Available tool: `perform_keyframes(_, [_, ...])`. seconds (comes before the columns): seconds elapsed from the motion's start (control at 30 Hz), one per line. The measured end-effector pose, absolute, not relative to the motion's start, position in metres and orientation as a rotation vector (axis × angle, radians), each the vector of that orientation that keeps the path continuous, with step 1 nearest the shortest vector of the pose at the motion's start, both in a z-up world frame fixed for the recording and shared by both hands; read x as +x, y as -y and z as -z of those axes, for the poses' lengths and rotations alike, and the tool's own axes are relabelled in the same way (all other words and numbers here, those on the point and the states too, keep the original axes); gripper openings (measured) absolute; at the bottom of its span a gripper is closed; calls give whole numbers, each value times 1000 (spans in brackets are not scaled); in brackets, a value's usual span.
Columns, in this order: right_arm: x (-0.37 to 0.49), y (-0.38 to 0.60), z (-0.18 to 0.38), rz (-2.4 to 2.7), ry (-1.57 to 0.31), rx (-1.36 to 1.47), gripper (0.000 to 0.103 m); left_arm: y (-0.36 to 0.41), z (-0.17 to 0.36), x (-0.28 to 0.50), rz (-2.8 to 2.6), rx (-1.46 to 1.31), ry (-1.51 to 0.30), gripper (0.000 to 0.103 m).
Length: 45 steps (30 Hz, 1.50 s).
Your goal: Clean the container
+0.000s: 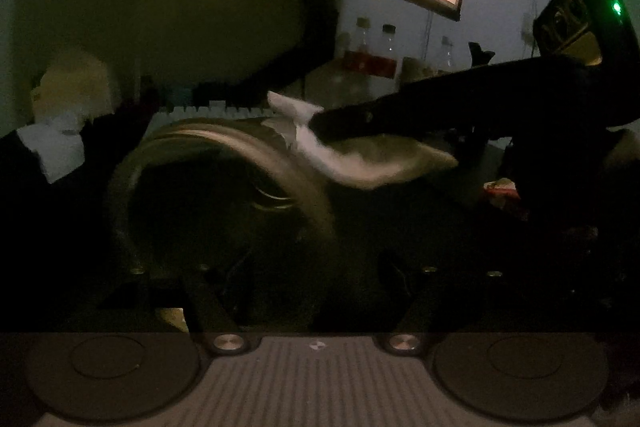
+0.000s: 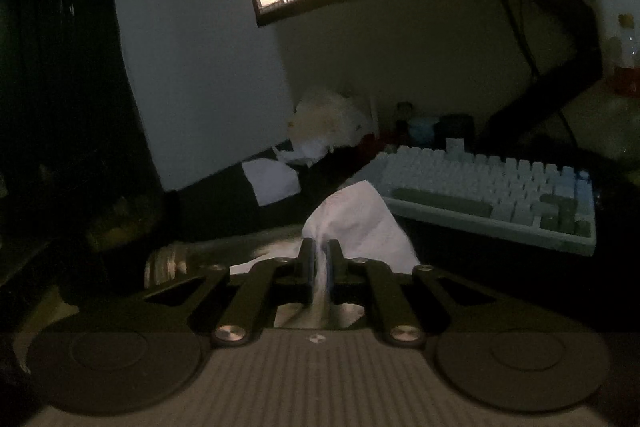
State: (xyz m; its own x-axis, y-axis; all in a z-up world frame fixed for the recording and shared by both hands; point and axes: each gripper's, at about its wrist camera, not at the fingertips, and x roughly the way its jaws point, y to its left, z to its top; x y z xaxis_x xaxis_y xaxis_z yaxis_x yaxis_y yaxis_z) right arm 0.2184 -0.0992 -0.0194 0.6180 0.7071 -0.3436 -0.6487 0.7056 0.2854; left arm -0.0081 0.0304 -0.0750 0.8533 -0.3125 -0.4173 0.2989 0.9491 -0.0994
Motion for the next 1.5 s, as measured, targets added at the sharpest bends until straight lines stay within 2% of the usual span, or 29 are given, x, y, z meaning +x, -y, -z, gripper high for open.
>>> perform_keyframes(0.07, [219, 98, 23, -784, -475, 139, 8, -31, 76, -8, 295, -16, -439, 73])
perform_keyframes(0.5, [217, 84, 13, -885, -432, 126, 8, -28, 79, -10, 302, -15, -424, 81])
perform_keyframes(0.63, [237, 93, 17, -791, -470, 151, 8, -29, 79, -11, 306, -26, -423, 86])
perform_keyframes(0.9, [216, 80, 5, -897, -447, 99, 8, -26, 78, -13, 308, -25, -420, 88])
perform_keyframes(1.17, [226, 84, 5, -790, -474, 119, 8, -20, 78, -18, 318, -6, -422, 91])
perform_keyframes(1.33, [209, 79, -1, -928, -463, 99, 8, -19, 79, -19, 331, 0, -423, 91])
perform_keyframes(1.5, [225, 90, 2, -814, -494, 102, 8, -17, 78, -21, 338, 1, -425, 91])
